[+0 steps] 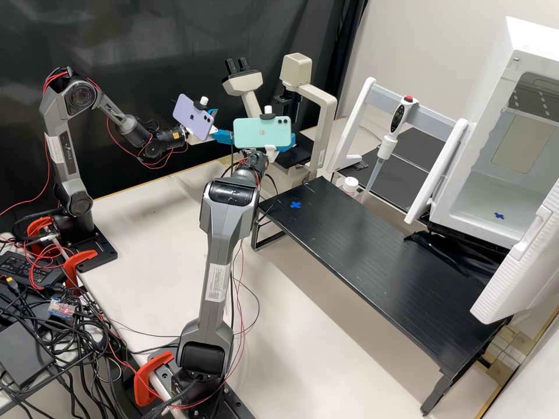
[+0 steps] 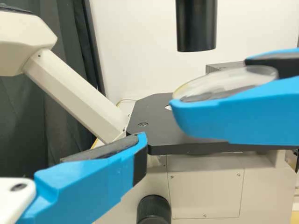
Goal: Move the petri dish to the microscope
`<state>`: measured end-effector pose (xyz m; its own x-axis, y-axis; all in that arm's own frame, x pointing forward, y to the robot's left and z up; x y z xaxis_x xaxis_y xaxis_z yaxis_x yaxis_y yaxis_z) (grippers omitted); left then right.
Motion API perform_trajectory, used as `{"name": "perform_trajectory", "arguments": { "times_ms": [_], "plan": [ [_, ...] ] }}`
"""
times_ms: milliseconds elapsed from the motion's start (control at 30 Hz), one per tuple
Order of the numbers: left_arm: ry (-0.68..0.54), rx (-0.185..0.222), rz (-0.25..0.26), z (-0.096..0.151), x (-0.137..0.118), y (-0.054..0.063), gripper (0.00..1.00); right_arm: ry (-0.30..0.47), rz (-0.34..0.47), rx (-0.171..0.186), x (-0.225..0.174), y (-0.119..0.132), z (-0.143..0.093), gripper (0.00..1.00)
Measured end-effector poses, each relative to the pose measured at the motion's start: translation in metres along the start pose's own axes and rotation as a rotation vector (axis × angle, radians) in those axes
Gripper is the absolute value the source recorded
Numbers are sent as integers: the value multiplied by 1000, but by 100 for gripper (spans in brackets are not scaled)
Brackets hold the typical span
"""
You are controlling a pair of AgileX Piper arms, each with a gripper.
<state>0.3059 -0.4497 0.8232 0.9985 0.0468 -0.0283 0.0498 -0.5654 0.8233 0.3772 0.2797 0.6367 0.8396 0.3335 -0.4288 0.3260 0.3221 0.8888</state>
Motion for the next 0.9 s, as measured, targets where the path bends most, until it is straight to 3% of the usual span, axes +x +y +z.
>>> {"name": "perform_trajectory", "arguments": {
  "times_ms": [133,267,467,600,700,733,900],
  "plan": [
    [0,0,0,0,0,0,100,-10,-30,-3,10,-2,-1,0],
    [0,0,0,0,0,0,100,-17,-45,35,19,-2,-3,0],
    [0,0,0,0,0,0,100,-16,-54,-2,29,3,-2,0],
    [0,0,0,0,0,0,100,-22,-46,15,34,2,-1,0],
    [0,0,0,0,0,0,100,-22,-40,3,37,3,-1,0],
    [0,0,0,0,0,0,100,-22,-40,-3,38,3,0,100],
    [0,0,0,0,0,0,100,-29,-50,-11,39,5,1,100]
  ]
}}
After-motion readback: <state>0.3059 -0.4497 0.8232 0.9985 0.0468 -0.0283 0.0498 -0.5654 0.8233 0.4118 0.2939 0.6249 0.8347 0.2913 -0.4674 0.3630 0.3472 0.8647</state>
